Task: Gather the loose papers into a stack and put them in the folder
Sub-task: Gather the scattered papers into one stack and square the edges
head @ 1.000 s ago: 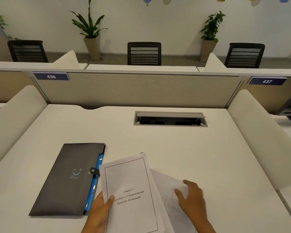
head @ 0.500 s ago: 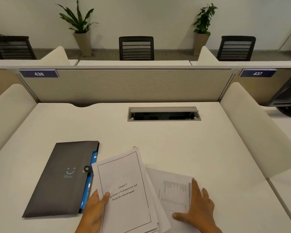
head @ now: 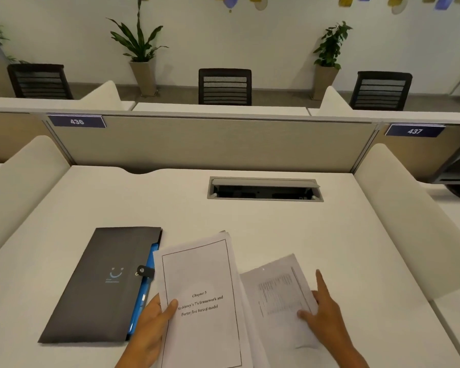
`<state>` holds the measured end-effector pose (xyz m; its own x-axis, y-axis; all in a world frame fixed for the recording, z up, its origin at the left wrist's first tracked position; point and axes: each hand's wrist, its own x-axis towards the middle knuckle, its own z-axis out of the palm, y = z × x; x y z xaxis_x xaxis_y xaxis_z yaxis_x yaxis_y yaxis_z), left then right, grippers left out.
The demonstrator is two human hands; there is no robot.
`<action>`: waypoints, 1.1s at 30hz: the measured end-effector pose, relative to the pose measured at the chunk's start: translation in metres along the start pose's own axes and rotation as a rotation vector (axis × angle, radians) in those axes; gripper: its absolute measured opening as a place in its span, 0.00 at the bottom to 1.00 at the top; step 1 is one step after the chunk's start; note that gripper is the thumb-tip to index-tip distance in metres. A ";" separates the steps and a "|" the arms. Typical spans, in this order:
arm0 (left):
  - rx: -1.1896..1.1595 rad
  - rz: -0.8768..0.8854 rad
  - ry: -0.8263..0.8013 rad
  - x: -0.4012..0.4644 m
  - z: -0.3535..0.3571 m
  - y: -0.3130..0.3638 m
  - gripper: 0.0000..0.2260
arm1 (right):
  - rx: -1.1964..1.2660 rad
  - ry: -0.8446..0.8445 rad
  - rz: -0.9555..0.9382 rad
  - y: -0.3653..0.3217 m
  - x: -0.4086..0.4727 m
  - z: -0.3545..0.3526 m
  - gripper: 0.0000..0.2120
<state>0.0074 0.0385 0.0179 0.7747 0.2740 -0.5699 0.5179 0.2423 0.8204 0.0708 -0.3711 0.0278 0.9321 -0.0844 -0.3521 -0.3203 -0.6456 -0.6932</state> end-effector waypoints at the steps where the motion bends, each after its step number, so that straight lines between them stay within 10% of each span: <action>1: 0.006 0.008 -0.009 0.000 0.002 0.004 0.17 | -0.006 0.014 -0.036 -0.008 0.004 -0.010 0.53; 10: 0.126 0.116 -0.131 0.005 0.040 0.041 0.12 | -0.170 -0.122 -0.413 -0.138 0.043 -0.074 0.19; 25: 0.126 0.296 -0.194 -0.010 0.083 0.067 0.21 | -0.187 -0.520 -0.735 -0.217 0.045 -0.053 0.17; 33: 0.029 0.284 -0.058 -0.008 0.080 0.058 0.11 | 0.341 -0.489 -0.420 -0.183 0.042 -0.043 0.22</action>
<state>0.0599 -0.0241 0.0734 0.9093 0.2730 -0.3140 0.2866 0.1361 0.9483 0.1761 -0.2892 0.1665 0.8316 0.5186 -0.1988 -0.0613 -0.2701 -0.9609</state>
